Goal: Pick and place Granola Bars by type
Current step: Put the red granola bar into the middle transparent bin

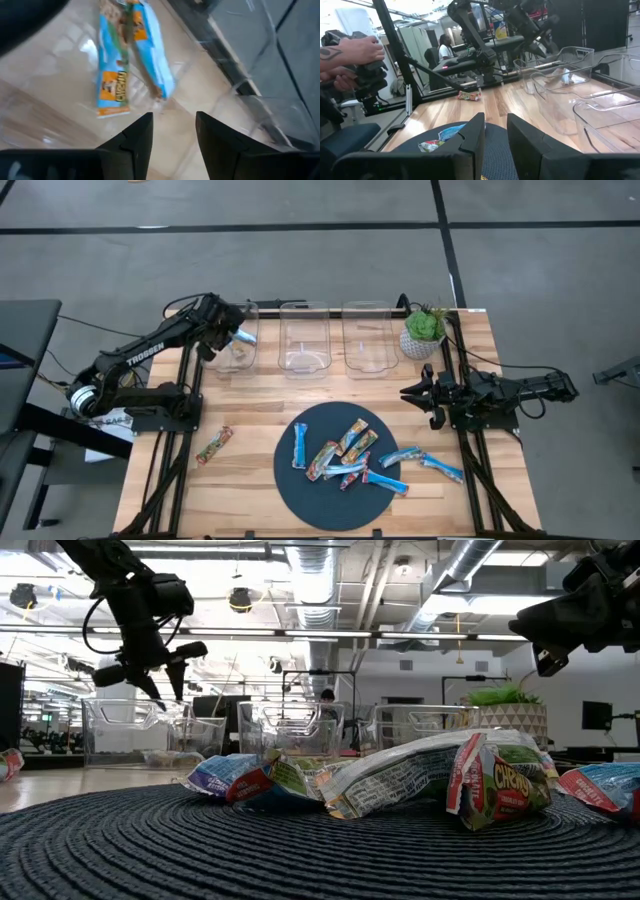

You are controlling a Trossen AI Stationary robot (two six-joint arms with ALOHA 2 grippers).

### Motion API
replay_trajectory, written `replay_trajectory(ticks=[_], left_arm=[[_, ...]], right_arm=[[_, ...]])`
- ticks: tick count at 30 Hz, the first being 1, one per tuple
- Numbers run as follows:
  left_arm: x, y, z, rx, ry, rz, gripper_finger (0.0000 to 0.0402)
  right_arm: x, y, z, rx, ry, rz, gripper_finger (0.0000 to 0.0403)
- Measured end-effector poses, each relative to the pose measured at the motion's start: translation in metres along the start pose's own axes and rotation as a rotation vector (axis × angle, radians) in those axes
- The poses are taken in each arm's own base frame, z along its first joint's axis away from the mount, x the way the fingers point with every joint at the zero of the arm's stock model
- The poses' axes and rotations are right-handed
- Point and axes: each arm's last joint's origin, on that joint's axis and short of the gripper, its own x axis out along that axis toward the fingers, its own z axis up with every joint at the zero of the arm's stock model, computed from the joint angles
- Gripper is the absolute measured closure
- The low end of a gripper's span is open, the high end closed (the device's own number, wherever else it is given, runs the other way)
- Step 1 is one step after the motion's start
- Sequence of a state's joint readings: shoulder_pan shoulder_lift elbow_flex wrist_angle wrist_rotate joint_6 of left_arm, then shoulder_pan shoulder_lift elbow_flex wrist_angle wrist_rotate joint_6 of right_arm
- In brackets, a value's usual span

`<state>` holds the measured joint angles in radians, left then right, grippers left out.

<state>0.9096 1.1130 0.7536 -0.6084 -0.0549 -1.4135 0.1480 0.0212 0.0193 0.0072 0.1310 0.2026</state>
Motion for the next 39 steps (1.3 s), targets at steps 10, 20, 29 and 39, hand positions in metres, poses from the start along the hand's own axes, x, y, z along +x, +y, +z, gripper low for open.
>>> replay_trajectory(ticks=[10,20,29,39], left_arm=[[-0.011,-0.018,-0.011,0.098,0.045,-0.219,0.0259],[-0.037,-0.034,-0.035,0.368,0.001,-0.476,0.0259],[-0.063,-0.048,-0.080,0.689,0.050,-0.793,0.0259],[-0.089,-0.030,-0.141,1.138,0.213,-1.012,0.0259]], right_arm=[[0.000,0.000,0.000,0.000,0.000,0.000,0.0326],[0.000,0.000,0.000,0.000,0.000,0.000,0.0326],[0.000,0.000,0.000,0.000,0.000,0.000,0.0326],[0.000,0.000,0.000,0.000,0.000,0.000,0.0326]])
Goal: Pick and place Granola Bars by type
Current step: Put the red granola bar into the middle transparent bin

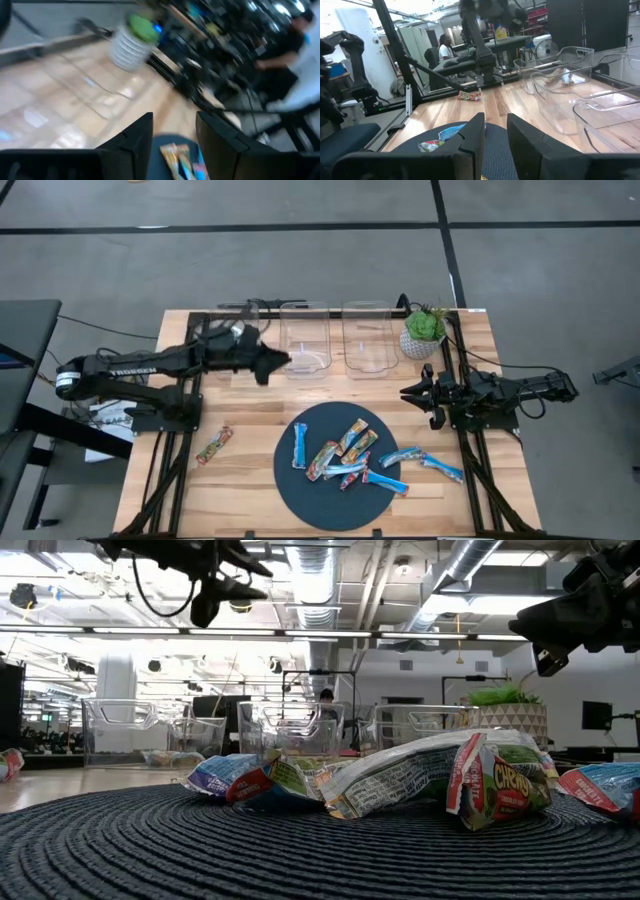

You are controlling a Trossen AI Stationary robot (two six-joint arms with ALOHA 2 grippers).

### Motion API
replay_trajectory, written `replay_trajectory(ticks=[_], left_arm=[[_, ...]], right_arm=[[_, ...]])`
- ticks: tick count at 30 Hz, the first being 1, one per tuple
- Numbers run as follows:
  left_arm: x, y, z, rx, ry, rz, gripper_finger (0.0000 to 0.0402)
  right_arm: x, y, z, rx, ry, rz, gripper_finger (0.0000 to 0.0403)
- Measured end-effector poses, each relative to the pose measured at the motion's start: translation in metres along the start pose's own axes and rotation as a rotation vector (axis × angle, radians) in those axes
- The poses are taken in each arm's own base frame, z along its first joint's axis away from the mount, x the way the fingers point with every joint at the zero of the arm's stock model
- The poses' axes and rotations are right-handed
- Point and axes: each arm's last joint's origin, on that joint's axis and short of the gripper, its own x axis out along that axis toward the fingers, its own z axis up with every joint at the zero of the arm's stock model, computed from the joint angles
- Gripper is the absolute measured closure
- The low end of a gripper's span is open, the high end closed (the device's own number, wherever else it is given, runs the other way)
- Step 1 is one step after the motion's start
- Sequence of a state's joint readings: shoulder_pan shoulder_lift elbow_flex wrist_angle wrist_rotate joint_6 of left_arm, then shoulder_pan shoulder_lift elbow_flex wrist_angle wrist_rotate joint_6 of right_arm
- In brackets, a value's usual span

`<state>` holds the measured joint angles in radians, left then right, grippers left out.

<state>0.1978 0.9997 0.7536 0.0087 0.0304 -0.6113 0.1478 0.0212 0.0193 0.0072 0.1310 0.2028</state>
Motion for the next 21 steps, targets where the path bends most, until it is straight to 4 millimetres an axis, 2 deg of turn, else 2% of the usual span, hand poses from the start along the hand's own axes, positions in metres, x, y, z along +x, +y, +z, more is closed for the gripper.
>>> replay_trajectory(ticks=[6,11,21], left_arm=[[-0.002,-0.024,-0.027,0.070,0.151,-0.079,0.0259],[-0.008,-0.037,-0.051,0.118,0.285,-0.078,0.0259],[-0.026,-0.049,-0.088,0.138,0.514,-0.011,0.0260]], right_arm=[[0.000,0.000,0.000,0.000,0.000,0.000,0.0326],[0.000,0.000,0.000,0.000,0.000,0.000,0.0326],[0.000,0.000,0.000,0.000,0.000,0.000,0.0326]])
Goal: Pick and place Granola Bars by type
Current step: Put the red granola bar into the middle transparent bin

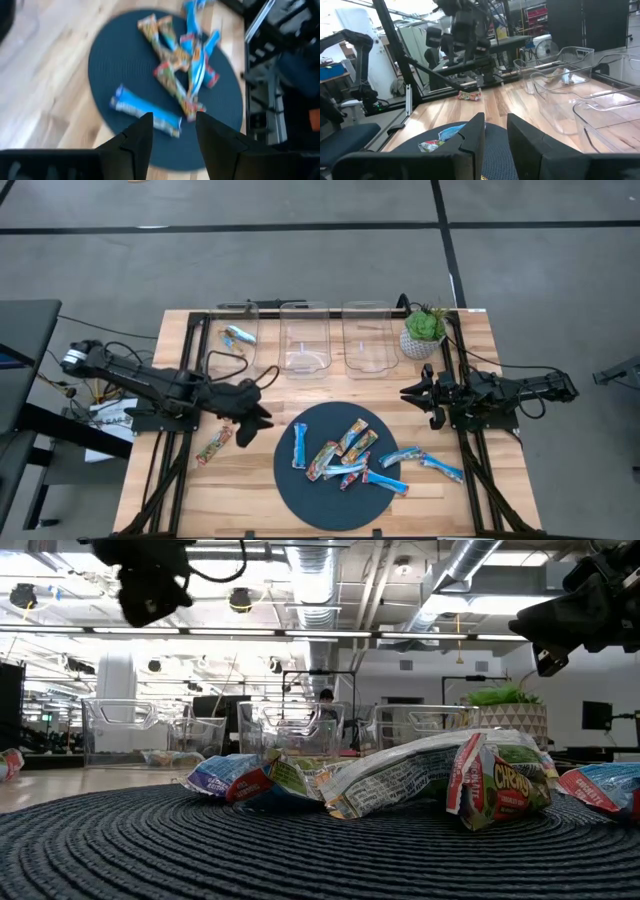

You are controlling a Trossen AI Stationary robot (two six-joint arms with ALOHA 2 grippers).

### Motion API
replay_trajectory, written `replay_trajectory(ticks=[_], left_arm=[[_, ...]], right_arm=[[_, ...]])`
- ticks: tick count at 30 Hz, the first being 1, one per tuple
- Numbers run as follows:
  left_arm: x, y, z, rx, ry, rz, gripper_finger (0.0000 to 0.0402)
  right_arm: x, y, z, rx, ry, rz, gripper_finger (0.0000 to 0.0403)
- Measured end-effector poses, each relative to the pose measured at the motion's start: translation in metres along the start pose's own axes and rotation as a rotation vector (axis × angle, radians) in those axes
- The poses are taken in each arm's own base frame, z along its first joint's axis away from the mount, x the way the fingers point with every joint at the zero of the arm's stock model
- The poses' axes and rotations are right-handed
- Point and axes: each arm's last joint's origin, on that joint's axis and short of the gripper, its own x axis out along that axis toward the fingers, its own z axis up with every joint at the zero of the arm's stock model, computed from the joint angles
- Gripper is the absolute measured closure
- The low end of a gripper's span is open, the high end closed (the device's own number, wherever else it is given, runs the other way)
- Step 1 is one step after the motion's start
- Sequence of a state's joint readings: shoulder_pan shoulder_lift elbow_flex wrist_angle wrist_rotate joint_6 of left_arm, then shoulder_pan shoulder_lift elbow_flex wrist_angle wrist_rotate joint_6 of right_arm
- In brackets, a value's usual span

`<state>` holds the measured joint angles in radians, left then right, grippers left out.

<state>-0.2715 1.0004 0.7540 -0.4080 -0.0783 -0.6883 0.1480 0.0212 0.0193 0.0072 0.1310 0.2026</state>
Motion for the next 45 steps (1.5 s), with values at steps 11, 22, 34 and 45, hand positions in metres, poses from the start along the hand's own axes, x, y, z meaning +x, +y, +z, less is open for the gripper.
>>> replay_trajectory(ticks=[11,22,34,45], left_arm=[[-0.002,-0.003,-0.017,-0.033,0.117,0.039,0.0261],[-0.004,0.009,-0.026,-0.184,0.244,0.137,0.0261],[-0.018,0.024,-0.051,-0.610,0.513,0.396,0.0261],[-0.028,0.028,-0.062,-0.667,0.655,0.509,0.0261]], right_arm=[[0.000,0.000,0.000,0.000,0.000,0.000,0.0326],[0.000,0.000,0.000,0.000,0.000,0.000,0.0326],[0.000,0.000,0.000,0.000,0.000,0.000,0.0326],[0.000,0.000,0.000,0.000,0.000,0.000,0.0326]])
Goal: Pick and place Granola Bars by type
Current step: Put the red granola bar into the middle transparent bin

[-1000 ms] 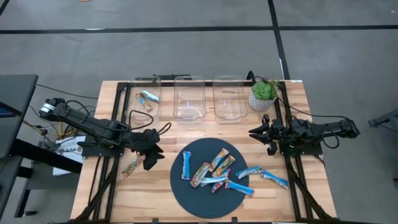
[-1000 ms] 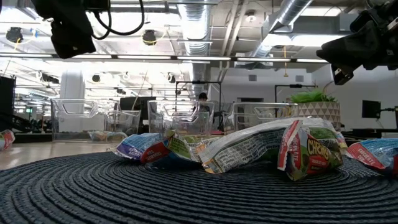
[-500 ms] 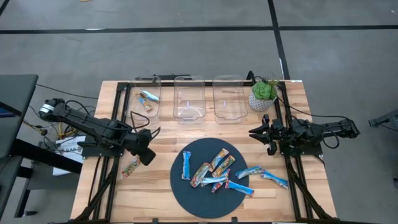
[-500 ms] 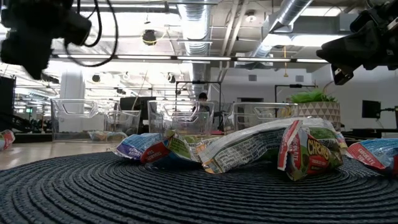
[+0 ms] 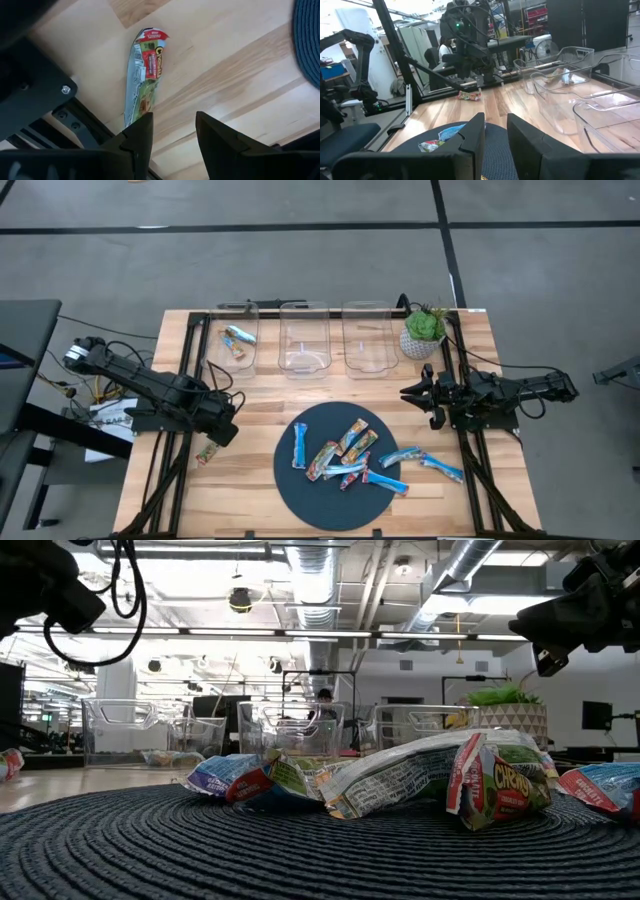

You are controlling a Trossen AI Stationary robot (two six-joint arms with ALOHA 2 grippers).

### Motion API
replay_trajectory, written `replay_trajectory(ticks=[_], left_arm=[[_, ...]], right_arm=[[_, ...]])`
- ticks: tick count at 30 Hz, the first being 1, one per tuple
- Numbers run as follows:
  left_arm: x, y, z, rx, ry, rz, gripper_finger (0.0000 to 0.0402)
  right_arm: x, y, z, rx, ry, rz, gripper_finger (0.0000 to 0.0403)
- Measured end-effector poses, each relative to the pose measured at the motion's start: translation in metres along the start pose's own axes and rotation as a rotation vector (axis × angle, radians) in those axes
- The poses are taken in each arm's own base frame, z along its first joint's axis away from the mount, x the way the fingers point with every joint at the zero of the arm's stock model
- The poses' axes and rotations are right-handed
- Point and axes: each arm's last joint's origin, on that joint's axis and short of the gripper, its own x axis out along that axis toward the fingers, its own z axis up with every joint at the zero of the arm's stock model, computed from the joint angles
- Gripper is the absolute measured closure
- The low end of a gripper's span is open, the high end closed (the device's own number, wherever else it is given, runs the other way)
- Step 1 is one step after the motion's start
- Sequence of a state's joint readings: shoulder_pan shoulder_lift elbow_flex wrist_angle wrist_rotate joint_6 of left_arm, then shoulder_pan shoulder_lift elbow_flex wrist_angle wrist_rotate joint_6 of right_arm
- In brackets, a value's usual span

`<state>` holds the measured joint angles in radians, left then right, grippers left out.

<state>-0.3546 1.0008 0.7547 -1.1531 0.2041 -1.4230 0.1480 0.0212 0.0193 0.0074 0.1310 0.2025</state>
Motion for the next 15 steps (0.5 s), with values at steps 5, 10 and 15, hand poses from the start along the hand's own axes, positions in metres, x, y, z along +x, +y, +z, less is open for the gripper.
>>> replay_trajectory(ticks=[5,10,15], left_arm=[[0.002,0.001,0.001,0.000,-0.002,0.043,0.0260],[0.015,0.002,0.003,0.029,0.007,0.143,0.0260],[0.033,-0.003,0.008,0.085,0.020,0.182,0.0260]], right_arm=[[0.000,0.000,0.000,0.000,0.000,0.000,0.0326],[0.000,0.000,0.000,0.000,0.001,0.000,0.0326],[0.000,0.000,0.000,0.000,0.000,0.000,0.0326]])
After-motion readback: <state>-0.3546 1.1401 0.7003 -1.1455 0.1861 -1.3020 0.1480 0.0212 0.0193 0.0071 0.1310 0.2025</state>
